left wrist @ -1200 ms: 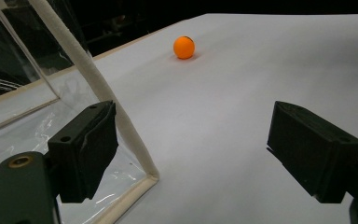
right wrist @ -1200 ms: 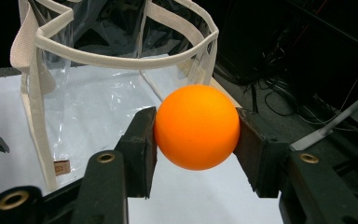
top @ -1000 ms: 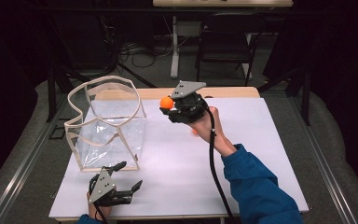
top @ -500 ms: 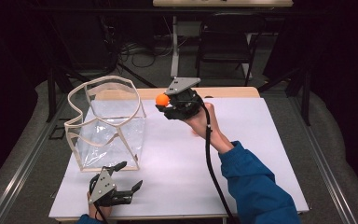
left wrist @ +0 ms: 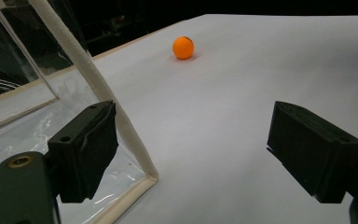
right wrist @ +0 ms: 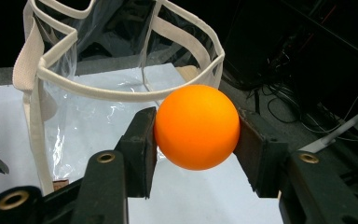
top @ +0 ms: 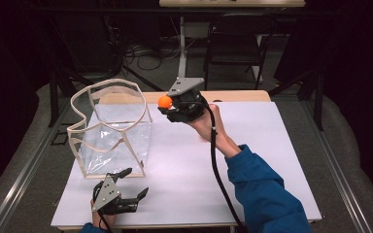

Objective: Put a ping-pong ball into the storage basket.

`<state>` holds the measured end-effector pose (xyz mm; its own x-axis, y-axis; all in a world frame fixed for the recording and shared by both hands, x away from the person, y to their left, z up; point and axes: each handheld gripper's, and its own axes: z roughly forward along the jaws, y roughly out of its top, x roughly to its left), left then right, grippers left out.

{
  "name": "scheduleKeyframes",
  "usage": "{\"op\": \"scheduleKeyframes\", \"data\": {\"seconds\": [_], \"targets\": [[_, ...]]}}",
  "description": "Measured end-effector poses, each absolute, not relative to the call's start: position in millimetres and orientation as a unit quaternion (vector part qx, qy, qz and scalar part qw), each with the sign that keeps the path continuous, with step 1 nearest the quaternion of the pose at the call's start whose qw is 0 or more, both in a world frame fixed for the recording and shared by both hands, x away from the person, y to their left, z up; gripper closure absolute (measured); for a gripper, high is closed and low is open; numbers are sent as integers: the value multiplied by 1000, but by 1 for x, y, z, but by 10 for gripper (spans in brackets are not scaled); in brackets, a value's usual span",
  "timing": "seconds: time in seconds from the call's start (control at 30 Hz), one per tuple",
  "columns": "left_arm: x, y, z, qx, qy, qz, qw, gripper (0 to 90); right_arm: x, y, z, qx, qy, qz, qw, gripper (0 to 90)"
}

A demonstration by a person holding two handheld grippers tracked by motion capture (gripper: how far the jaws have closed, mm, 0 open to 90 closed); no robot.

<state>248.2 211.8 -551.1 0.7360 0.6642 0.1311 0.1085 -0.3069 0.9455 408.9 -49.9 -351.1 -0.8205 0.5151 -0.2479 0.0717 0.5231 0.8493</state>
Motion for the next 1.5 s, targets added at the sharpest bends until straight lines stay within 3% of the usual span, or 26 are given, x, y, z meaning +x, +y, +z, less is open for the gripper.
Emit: {"op": "scheduleKeyframes", "data": {"seconds": [1.5], "targets": [[248,212,-551,765,251,261,533,159,425,-17,-337,164,846,450,235,511]]}}
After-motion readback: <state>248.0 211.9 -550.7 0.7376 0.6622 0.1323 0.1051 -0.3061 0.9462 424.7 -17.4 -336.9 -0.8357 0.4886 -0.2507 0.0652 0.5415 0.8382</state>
